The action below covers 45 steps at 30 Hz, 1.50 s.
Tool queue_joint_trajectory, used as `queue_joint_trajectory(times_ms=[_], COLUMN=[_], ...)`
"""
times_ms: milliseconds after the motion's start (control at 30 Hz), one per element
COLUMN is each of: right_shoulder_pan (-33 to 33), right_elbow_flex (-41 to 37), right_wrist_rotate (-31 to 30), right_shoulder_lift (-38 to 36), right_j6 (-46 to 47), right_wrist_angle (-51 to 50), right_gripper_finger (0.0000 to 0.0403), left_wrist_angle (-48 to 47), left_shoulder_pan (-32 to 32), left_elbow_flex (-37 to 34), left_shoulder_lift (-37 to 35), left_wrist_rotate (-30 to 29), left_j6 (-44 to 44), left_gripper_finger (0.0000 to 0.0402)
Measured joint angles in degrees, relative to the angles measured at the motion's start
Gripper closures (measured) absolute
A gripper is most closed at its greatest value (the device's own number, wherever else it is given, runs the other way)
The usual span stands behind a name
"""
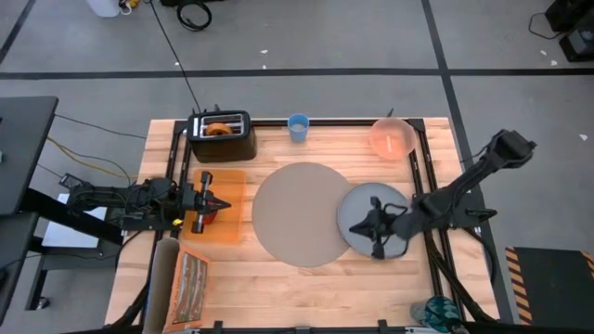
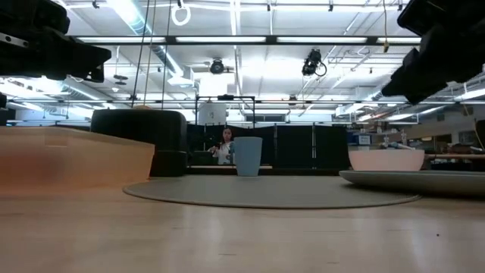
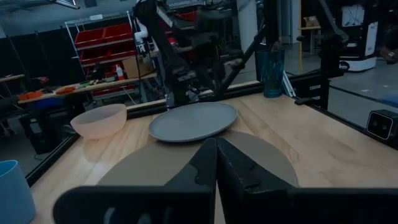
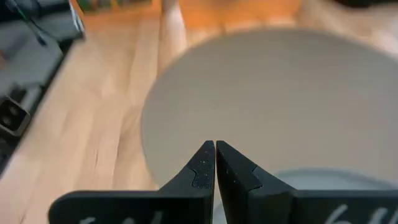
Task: Arrange a breakfast setting
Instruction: Put the blue plate on the table mat
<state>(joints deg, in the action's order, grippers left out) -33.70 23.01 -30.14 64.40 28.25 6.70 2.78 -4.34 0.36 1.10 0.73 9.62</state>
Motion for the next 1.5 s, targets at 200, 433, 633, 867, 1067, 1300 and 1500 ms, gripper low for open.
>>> queue_joint_trajectory(times_ms=[200,433,633,867,1067,1300,1500], right_shoulder_pan=[-4.82,-9.04,-11.66,-11.75,-11.68,-11.51,-11.57], right_elbow_flex=[10.82,20.1,20.39,21.14,24.61,22.89,22.99], right_wrist_rotate=[-0.27,2.71,5.88,3.74,2.12,3.48,3.71], right_shoulder_lift=[11.16,20.16,26.1,27.83,27.91,31.15,32.83], right_j6=[10.35,24.06,28.75,27.28,24.34,28.65,28.66], right_wrist_angle=[-16.17,-30.96,-32.6,-33.51,-39.46,-41.67,-41.0], right_gripper_finger=[0.039,0.038,0.0332,0.0268,0.0264,0.0266,0.0275], left_wrist_angle=[-0.01,-0.01,0.0,-0.02,-0.02,-0.02,-0.02], left_shoulder_pan=[-0.01,0.0,0.01,0.01,-0.02,0.0,0.01], left_elbow_flex=[-0.02,0.0,-0.02,-0.02,-0.02,-0.01,-0.01], left_shoulder_lift=[0.02,0.0,0.01,0.0,0.0,0.01,0.0], left_wrist_rotate=[0.0,-0.02,0.0,-0.01,0.0,-0.01,0.0], left_j6=[0.0,-0.01,0.01,-0.02,-0.02,-0.02,-0.02], left_gripper_finger=[0.0392,0.0392,0.0392,0.0392,0.0392,0.0392,0.0392])
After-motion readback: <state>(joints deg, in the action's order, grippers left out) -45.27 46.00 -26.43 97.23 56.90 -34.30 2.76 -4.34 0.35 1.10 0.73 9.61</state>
